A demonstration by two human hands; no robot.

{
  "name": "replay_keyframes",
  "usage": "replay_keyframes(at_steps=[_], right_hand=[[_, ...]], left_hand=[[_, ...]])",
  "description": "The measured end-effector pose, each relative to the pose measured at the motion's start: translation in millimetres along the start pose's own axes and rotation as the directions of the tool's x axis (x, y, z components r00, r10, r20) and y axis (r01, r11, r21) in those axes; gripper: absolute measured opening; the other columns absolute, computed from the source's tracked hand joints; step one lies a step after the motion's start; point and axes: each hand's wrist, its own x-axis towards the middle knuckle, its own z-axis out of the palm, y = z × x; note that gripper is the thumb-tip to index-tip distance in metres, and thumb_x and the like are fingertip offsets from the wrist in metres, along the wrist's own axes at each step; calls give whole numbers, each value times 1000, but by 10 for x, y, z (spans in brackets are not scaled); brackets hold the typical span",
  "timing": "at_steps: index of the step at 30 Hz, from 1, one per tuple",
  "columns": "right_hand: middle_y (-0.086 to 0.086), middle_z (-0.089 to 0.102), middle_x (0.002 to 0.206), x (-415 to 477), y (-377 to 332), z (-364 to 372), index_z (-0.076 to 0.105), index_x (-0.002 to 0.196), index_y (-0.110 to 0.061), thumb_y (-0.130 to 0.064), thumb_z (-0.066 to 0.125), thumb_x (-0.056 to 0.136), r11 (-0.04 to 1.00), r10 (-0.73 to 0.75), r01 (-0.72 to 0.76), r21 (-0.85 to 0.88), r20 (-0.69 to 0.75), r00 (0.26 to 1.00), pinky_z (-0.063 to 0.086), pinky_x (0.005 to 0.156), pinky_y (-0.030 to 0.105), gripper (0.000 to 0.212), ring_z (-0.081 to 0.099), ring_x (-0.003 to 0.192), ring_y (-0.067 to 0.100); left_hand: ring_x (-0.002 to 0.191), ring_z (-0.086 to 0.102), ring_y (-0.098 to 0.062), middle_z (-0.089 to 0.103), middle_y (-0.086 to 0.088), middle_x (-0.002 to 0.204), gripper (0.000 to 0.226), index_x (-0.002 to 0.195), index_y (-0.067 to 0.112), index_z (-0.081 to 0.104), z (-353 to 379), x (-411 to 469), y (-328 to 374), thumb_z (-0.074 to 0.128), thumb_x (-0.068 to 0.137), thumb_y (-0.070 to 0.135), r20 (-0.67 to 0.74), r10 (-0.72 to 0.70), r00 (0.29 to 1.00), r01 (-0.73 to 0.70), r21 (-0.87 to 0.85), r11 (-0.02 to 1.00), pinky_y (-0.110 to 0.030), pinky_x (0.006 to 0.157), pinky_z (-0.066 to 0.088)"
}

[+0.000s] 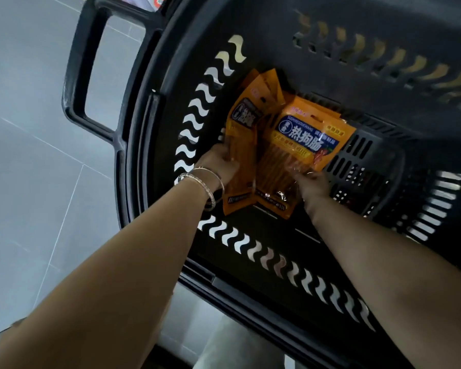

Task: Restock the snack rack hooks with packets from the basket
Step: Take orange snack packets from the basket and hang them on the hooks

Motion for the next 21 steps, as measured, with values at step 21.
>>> replay_keyframes(at_steps=[21], right_hand=[[16, 61, 123, -2487, -428, -2524, 51, 129, -6, -21, 47, 98, 683, -722, 718, -136, -273, 636, 36, 89, 28, 35, 55, 113, 30]], left_hand=[[69, 55, -8, 57, 11, 77, 16, 98, 20, 51, 42, -2476, 1203, 60, 87, 13, -120, 498, 859, -512, -143, 847, -10, 63, 42]])
